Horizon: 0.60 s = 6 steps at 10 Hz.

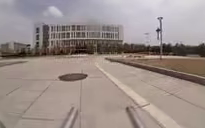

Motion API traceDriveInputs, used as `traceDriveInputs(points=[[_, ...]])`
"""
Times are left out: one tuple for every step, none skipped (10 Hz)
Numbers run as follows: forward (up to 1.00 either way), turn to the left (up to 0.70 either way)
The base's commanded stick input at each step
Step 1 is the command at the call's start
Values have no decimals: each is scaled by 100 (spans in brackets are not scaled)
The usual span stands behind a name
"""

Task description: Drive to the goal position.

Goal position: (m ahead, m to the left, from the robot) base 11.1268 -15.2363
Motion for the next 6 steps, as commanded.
traceDriveInputs(points=[[70,-13],[70,-23],[70,0],[70,0],[70,0],[70,0]])
